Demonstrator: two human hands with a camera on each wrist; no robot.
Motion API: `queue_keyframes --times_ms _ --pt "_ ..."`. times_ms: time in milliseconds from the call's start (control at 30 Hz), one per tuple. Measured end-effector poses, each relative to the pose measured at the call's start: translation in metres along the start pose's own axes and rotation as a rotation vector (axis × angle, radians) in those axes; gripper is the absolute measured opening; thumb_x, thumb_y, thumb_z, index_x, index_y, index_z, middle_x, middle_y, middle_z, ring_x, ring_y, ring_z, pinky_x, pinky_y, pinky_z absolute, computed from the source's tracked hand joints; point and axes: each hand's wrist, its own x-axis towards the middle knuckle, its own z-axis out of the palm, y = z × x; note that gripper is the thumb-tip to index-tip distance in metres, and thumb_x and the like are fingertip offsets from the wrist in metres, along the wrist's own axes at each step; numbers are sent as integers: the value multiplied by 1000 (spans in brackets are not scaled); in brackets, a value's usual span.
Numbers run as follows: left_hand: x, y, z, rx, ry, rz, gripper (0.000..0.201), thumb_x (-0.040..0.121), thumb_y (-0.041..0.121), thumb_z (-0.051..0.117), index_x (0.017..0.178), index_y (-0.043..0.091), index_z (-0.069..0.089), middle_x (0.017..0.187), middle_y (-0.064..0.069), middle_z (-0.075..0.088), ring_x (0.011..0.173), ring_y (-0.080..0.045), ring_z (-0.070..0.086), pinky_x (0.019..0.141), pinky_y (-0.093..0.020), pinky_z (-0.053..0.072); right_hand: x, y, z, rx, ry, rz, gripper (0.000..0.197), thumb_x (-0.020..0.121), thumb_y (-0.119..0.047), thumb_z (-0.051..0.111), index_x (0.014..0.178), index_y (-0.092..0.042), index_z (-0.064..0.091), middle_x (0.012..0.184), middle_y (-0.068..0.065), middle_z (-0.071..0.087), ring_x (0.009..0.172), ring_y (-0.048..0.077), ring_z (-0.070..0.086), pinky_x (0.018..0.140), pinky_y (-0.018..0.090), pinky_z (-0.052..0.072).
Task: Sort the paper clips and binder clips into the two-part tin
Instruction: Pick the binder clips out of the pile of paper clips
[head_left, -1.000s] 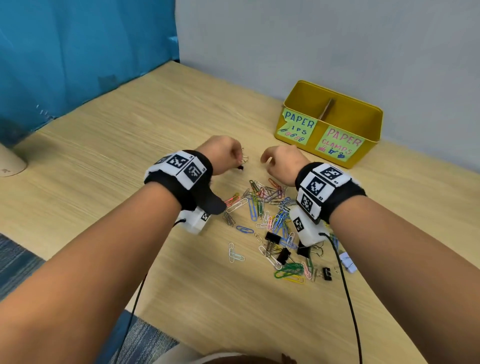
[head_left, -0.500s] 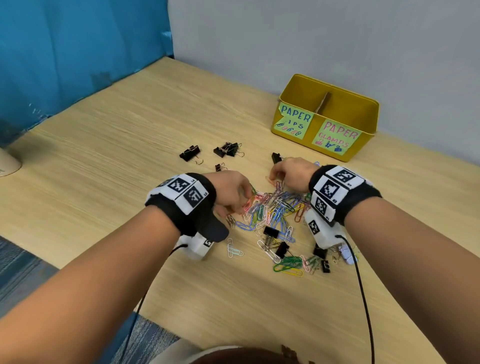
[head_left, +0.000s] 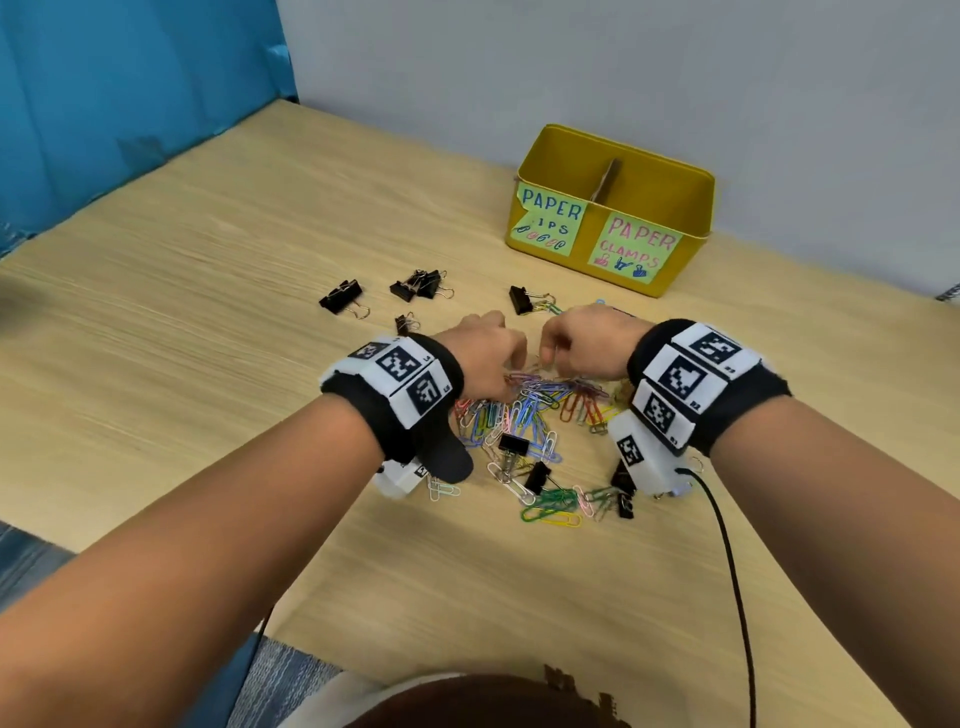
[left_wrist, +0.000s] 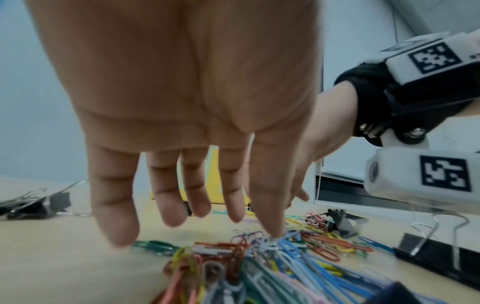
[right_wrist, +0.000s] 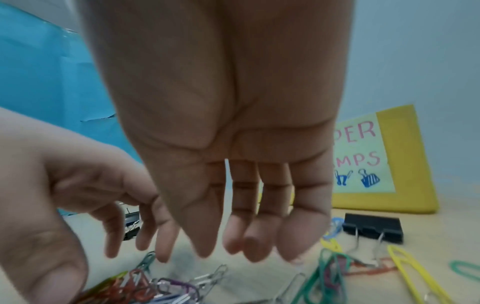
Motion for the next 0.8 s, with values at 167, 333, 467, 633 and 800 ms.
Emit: queue_keyframes --times_ms 167,333,467,633,800 --pt "-2 6 12 140 8 12 60 70 43 75 116 12 53 123 -11 44 120 -28 40 95 -41 44 -15 -11 6 -20 -245 7 26 76 -35 72 86 -11 70 65 0 57 52 9 48 37 12 39" --pt "-9 8 17 128 33 94 37 76 34 71 107 14 65 121 -13 45 117 -30 42 95 -40 43 -23 -28 31 -105 -313 -24 33 78 -39 69 73 -7 67 54 -4 48 46 8 43 42 14 37" --pt "-13 12 22 132 -21 116 38 70 37 76 101 16 72 119 -11 47 117 -27 42 98 -38 43 -29 -36 36 -108 -273 -8 28 78 -35 71 67 -10 64 54 -4 48 37 4 46 31 7 32" --pt "-17 12 26 96 1 116 33 71 31 77 98 13 73 120 -10 48 118 -25 42 99 -36 43 -39 -39 35 -51 -205 -9 35 81 -23 70 106 1 68 59 -2 47 44 7 43 27 6 31" --pt "-27 4 23 -12 18 94 27 74 27 76 96 11 72 106 -5 45 117 -23 43 99 -34 42 -46 -33 38 102 -154 25 25 80 -15 71 101 -1 70 60 -4 51 50 5 45 26 4 31"
